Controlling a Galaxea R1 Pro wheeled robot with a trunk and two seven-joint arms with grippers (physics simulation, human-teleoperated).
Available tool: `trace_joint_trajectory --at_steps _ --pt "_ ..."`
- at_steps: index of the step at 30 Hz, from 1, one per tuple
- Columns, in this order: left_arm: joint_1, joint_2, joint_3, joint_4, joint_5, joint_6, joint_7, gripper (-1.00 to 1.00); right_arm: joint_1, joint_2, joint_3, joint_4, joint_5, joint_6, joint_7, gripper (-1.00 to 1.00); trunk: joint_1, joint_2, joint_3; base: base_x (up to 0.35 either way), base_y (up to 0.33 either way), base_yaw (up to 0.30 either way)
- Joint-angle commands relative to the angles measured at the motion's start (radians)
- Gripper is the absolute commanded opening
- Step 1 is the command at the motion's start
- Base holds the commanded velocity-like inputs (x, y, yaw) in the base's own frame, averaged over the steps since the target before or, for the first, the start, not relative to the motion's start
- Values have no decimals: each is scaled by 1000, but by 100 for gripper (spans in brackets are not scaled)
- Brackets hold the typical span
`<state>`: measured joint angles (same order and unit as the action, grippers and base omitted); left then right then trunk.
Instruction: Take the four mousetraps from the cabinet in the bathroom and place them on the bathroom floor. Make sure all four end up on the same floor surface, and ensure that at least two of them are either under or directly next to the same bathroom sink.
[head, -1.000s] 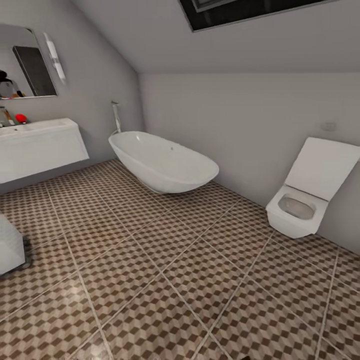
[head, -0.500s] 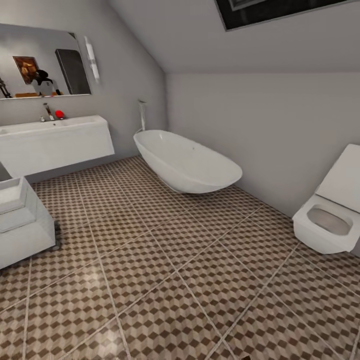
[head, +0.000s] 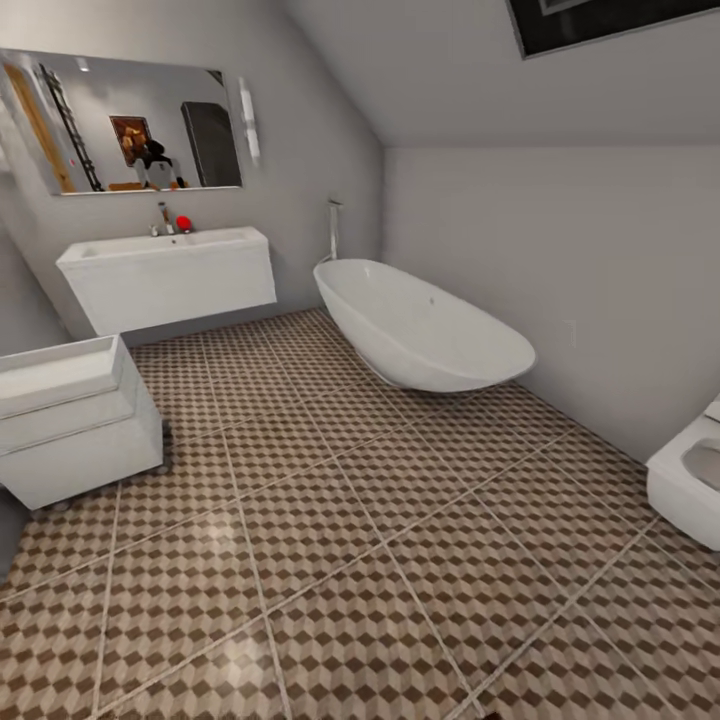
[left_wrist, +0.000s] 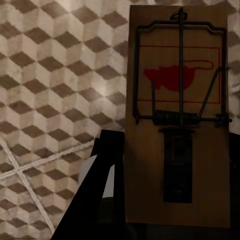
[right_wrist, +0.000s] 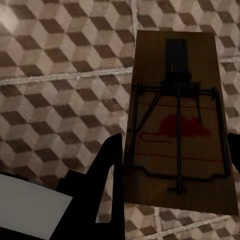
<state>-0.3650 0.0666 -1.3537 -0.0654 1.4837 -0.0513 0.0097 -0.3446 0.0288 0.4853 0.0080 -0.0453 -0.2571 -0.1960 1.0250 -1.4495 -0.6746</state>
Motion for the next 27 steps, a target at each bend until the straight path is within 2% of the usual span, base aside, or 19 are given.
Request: trace_joint_trajectory --at_steps 1,27 --pt "0 1 -8 -2 7 -2 4 -100 0 0 7 1 -7 -4 -1 -100 0 0 -1 0 0 289" --pt "-1 0 -8 -2 7 -2 4 -100 0 -1 7 1 -7 -4 1 -100 0 0 -1 0 0 286"
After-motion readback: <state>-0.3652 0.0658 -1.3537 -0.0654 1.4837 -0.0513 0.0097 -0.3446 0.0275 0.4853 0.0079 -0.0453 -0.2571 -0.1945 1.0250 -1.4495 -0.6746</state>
